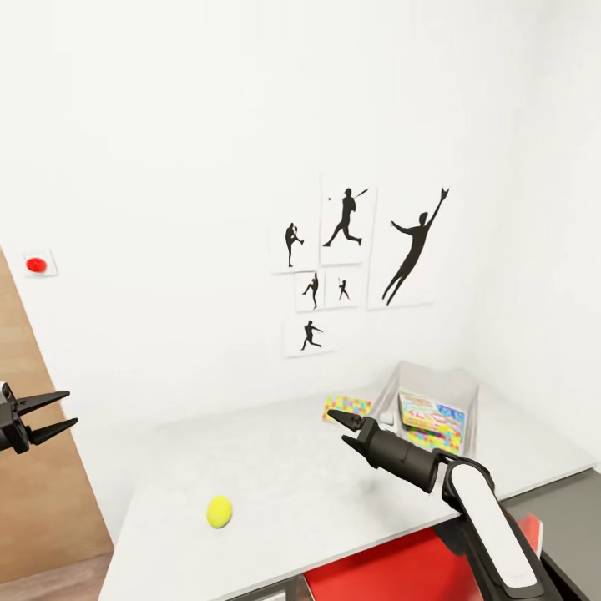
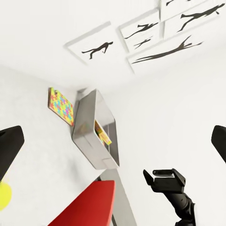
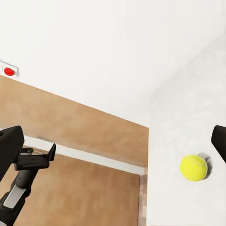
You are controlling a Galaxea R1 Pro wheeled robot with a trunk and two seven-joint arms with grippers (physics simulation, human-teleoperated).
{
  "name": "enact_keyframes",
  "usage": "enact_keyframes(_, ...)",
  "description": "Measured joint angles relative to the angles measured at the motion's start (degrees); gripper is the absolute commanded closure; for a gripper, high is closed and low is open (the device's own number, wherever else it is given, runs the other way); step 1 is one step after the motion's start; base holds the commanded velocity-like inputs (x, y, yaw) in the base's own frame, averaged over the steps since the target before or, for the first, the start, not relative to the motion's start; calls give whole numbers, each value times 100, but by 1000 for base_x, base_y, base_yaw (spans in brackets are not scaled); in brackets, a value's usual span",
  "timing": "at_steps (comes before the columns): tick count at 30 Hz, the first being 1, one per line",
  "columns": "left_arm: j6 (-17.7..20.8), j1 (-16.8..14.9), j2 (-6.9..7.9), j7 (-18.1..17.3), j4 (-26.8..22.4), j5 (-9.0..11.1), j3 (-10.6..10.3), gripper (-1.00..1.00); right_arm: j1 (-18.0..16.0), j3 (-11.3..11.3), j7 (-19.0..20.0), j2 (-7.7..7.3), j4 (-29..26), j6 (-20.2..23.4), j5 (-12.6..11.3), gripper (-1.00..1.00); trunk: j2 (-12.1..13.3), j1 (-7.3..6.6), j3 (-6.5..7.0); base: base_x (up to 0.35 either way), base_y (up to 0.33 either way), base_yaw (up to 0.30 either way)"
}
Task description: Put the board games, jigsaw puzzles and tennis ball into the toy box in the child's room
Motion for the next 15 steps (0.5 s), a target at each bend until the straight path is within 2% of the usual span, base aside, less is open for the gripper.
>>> enact_keyframes(9, -1, 0, 0, 0, 0, 0, 2, -100, 0, 0, 0, 0, 3, 1, 0, -100, 0, 0, 0, 132, 0, 0)
enact_keyframes(15, -1, 0, 0, 0, 0, 1, 8, -100, 0, 0, 0, 0, 2, 1, -2, -100, -1, 0, 0, 62, 0, 0)
